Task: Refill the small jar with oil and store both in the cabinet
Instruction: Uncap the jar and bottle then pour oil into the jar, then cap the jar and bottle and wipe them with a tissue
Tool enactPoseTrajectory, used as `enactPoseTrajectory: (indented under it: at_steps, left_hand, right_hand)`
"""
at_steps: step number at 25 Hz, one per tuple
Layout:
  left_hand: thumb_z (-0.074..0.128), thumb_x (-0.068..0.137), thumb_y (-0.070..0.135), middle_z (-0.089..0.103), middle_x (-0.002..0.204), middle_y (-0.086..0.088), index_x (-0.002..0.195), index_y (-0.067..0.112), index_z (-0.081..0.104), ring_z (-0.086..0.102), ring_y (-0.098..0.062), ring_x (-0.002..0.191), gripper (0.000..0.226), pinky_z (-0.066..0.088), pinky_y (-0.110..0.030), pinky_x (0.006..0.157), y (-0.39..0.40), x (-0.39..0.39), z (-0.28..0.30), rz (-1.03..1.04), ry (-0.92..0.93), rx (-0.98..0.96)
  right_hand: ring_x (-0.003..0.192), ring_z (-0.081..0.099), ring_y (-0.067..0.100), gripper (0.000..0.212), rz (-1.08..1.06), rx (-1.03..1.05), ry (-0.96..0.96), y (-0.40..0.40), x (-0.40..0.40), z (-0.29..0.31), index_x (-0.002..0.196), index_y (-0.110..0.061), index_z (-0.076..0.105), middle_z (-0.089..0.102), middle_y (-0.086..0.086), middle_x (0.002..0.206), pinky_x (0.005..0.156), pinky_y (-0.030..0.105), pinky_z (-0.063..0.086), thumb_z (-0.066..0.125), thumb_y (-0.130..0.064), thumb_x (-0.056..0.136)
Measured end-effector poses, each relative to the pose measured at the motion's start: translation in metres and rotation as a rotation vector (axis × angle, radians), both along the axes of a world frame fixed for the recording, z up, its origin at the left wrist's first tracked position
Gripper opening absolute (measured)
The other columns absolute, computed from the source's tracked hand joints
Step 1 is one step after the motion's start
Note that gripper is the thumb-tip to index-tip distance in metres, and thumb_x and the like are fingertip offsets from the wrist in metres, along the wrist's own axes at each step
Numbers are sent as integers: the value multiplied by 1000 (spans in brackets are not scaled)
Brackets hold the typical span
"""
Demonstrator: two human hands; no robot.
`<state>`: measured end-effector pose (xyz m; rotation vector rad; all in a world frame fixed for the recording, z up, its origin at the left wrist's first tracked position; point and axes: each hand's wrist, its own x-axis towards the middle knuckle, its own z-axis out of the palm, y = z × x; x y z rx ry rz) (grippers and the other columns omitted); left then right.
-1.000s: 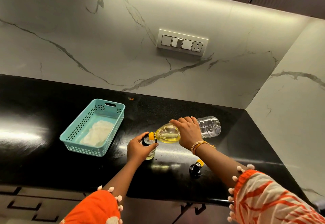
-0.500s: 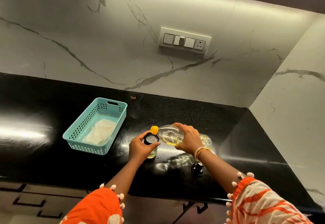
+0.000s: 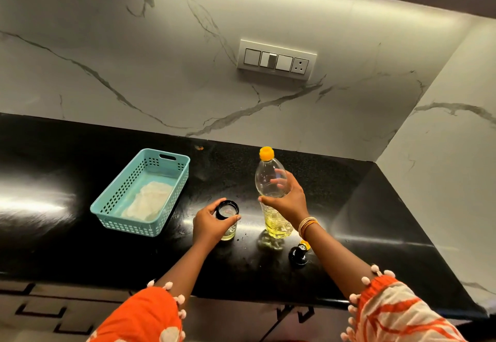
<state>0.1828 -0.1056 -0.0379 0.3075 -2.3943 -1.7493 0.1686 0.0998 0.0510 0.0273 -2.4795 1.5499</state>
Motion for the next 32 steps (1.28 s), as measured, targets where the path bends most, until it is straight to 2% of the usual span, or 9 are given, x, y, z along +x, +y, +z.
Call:
enactPoseTrajectory:
  at_steps: [5,13,16,19,21,23,25,28,32]
  left_hand:
    - [92,56,33,71,113,-1,117,21,68,64,-12,104,66,49,-20,83,1,3,3,-11,10,5]
    - [91,60,30,69,116,-3,120,21,65,63,-13,106,65,47,-19,84,4,5,6,-24,-7,25]
    - [87,66,32,65,123,-4,124,22,60,60,-22,116,65,48,-33,96,7,8,10,-43,-31,19]
    - [82,70,43,53,141,-4,135,25,50,45,-26,134,75,32,-53,111,9,10,20,-67,-100,-115]
    - [75,75,51,41,152,1,140,28,43,26,-21,146,76,13,-57,117,15,13,31,-62,-127,-280]
    - [68,81,49,40,152,0,136,28,48,22,-20,147,62,7,-57,115,28,15,51,-40,-72,-299]
    - [66,85,44,50,143,-1,129,27,54,37,-22,140,49,16,-58,115,46,16,73,-56,35,-202]
    - [65,86,39,57,136,-1,129,23,55,50,-20,128,47,34,-55,109,69,16,103,-125,167,-2]
    - [70,84,38,51,142,-6,137,21,47,47,-22,130,60,41,-52,105,84,5,126,-248,175,60]
  right_hand:
    - [108,63,18,78,-41,-253,-64,-4,7,-14,119,-34,49,64,3,114,93,44,55,91,-15,56]
    - [114,59,19,84,-30,-242,-78,-5,17,-22,125,-29,45,60,3,120,96,42,53,92,-20,55]
    - [118,56,19,87,-24,-219,-101,-6,20,-21,126,-27,42,57,5,126,99,43,51,92,-22,55]
    - [121,52,19,93,-17,-215,-140,-5,26,-20,131,-25,38,52,5,132,102,38,48,92,-21,56]
    - [117,52,13,96,14,-207,-187,0,30,-20,134,-25,35,51,-1,127,94,24,48,92,-19,57]
    - [113,48,7,97,79,-141,-252,11,34,-20,138,-24,32,48,-8,122,91,18,44,90,-17,60]
    - [121,46,13,89,117,-64,-335,27,37,-22,141,-20,34,50,-1,127,98,28,42,84,-11,68]
    - [129,46,28,64,-11,-23,-431,53,44,-26,135,-15,47,51,14,131,102,40,44,66,-1,76]
    - [108,58,22,48,-115,229,-527,75,62,-41,122,-12,60,60,13,120,92,33,49,66,-8,75]
